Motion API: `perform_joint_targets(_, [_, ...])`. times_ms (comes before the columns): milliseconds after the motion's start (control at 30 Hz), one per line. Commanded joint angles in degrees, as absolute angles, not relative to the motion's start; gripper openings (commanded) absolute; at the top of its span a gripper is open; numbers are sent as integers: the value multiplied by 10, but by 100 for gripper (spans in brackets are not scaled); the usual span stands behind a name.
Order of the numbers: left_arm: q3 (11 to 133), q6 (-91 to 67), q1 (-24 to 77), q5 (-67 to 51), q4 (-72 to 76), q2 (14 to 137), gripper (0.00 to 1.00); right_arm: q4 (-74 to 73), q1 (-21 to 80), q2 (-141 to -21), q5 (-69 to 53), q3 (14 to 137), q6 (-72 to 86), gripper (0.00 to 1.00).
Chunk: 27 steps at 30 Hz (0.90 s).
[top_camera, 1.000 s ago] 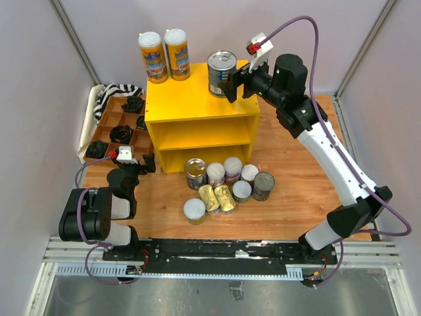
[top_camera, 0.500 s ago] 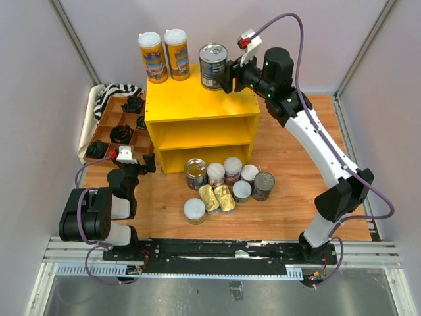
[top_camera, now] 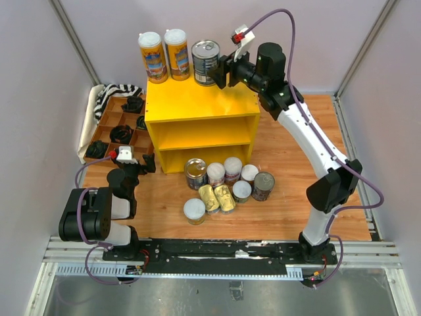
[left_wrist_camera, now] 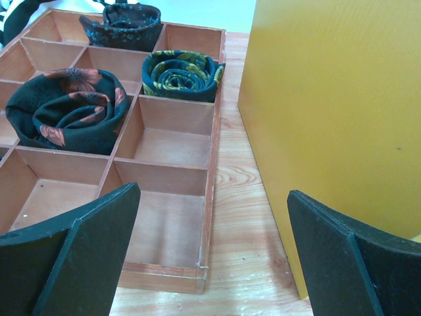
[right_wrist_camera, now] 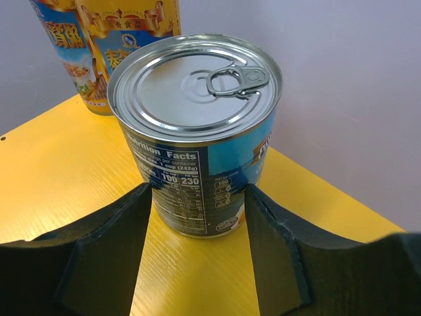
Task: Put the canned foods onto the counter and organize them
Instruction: Place the canned food on the counter.
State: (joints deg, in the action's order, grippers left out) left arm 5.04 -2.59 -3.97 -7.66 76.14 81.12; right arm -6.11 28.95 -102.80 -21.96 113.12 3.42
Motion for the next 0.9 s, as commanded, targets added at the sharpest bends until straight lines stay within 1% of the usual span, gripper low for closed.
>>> perform_joint_targets(0, [56,-18,-36,-80,771,816,100,-45,275,-1049,-229,1165,46,59])
perform_joint_targets(400, [57,-19,-37,-80,771,816,100,-45,267,-1079,-221,1198,49,59])
perform_joint_targets(767, [56,-18,-36,-80,771,815,100,-33,255,-1077,-225,1193,63,60])
perform_joint_targets(867, [56,-19,-37,-80,770,816,100,-33,255,-1073,-231,1192,66,66])
